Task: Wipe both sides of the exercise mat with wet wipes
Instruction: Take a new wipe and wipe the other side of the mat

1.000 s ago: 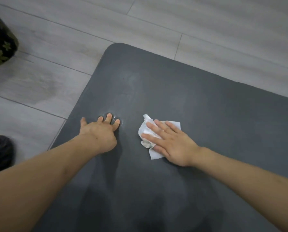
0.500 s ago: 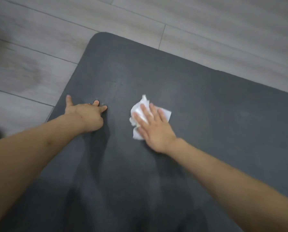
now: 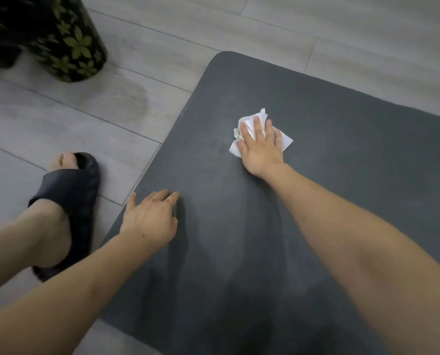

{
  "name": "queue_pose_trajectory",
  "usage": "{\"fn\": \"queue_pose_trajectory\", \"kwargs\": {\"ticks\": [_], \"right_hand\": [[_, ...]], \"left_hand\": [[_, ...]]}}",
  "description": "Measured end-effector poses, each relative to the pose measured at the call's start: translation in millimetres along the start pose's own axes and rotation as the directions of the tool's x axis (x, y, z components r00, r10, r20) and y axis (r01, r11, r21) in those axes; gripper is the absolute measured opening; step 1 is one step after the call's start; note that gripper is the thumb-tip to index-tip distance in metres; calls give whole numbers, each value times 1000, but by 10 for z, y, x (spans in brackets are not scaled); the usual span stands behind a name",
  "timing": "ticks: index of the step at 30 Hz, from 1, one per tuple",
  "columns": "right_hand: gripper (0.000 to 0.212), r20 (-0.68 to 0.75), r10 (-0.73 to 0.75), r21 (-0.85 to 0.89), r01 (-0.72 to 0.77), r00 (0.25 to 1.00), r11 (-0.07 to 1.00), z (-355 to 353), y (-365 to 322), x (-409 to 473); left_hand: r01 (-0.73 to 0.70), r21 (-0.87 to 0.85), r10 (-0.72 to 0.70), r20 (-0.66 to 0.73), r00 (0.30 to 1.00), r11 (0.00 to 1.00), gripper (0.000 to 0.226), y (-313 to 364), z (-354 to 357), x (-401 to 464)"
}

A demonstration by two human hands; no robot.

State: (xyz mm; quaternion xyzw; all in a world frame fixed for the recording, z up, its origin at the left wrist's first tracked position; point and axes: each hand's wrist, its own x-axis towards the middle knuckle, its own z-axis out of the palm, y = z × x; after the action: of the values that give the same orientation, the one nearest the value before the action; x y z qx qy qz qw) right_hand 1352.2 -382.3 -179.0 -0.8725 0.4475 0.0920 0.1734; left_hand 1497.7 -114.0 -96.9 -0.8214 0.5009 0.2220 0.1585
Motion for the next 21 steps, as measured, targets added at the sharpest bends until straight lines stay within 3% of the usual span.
{"fn": "queue_pose_trajectory", "kwargs": {"ticks": [3,6,12,17,21], "right_hand": [[59,12,-241,-36,241,970,970,494,-531,-787],[59,82,-502,-17,505,861,863,910,-906,-1735],[64,274,-588,-48,622,761,782,804,-855,-2143],[57,157,-255,-19,261,954,965,453,-297,-1815],[58,103,-118,-34,122,988,992,509,-51,-1986]], "left_hand": [[27,-21,-28,-23,999,999,63,-95,75,-179],[84,-64,-84,3,996,994,63,-207,69,-428],[112,-56,-111,8,994,992,59,-284,-146,-1208],[133,-46,-135,-52,989,990,53,-243,-330,-1593],[117,-26,-117,4,993,993,52,-137,-308,-1566]]}}
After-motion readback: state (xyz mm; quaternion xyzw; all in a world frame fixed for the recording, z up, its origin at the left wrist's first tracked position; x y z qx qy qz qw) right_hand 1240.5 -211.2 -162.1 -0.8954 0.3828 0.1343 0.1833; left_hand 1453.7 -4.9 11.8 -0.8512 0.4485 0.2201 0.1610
